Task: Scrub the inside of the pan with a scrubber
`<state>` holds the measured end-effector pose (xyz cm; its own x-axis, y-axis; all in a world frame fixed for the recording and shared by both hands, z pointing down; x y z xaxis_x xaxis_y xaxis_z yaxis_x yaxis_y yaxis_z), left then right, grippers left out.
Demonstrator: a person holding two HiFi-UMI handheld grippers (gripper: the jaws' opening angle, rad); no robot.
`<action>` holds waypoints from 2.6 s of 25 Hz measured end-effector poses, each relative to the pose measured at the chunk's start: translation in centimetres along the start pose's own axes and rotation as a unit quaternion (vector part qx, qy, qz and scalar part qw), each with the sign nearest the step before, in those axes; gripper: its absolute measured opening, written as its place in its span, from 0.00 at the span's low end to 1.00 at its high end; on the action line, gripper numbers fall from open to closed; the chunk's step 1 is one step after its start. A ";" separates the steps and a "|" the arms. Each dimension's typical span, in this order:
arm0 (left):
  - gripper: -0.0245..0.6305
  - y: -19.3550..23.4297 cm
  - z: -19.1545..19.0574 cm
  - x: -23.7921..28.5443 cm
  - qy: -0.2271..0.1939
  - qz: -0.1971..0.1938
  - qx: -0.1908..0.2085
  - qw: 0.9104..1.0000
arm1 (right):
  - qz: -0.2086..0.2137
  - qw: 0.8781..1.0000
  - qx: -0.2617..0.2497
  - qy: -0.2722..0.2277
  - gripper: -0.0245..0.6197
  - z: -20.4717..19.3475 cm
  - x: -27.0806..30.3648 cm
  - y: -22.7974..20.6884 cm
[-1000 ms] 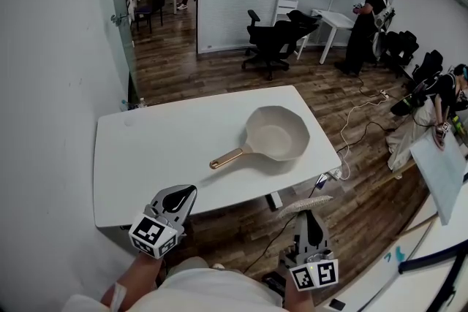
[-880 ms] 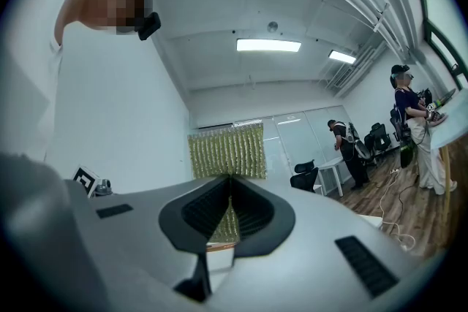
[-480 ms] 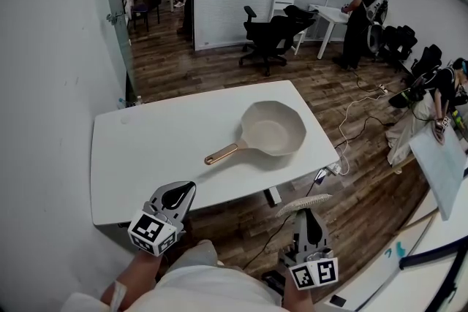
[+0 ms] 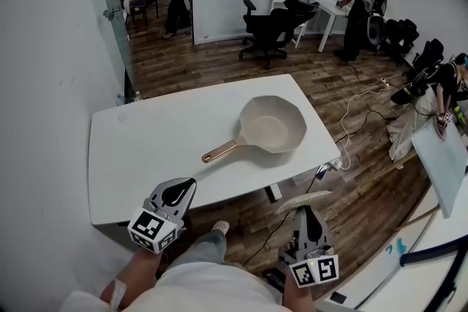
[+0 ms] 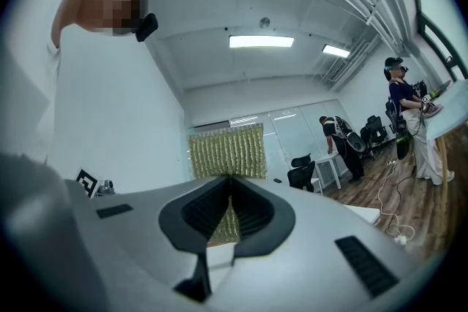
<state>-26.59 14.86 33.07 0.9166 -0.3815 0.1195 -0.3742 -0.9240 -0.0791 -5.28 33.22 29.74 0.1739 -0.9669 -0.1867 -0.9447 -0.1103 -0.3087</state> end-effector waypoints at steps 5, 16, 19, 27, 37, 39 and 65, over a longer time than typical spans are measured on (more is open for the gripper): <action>0.06 0.5 -0.1 1.9 0.001 -0.007 -0.002 1.000 | -0.007 1.000 -0.001 0.008 0.08 -0.3 0.8 -1.3; 0.06 1.9 0.4 7.5 -0.006 -0.029 -0.003 1.000 | -0.019 1.000 -0.012 0.020 0.08 -0.1 4.1 -4.1; 0.06 2.5 0.4 8.7 -0.005 -0.035 -0.006 0.999 | -0.022 0.999 -0.013 0.022 0.08 -0.2 5.1 -4.6; 0.06 4.6 0.5 12.7 -0.006 -0.049 -0.010 0.999 | -0.032 0.999 -0.019 0.026 0.08 0.0 8.2 -6.1; 0.06 7.9 1.0 18.1 -0.012 -0.060 -0.016 0.998 | -0.049 0.998 -0.024 0.027 0.08 0.0 12.6 -8.5; 0.06 8.7 1.0 19.1 -0.013 -0.061 -0.018 0.998 | -0.049 0.998 -0.026 0.029 0.08 -0.2 13.7 -8.7; 0.06 14.9 -1.9 26.5 0.001 -0.064 -0.045 0.997 | -0.060 0.997 -0.022 0.052 0.08 -2.6 24.7 -13.5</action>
<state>-8.14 -9.04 36.94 0.9577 -0.2597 0.1242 -0.2648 -0.9640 0.0259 11.08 10.22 31.70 0.2590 -0.9645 -0.0523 -0.9306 -0.2346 -0.2811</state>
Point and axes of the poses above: the fingertips, and each gripper's own axes: x forward along the fingers, y to its left, z out of its top, the point moved 1 cm from there along -x, backward along the fingers, and after that the axes turned 5 degrees about x, right-handed, at the moved point
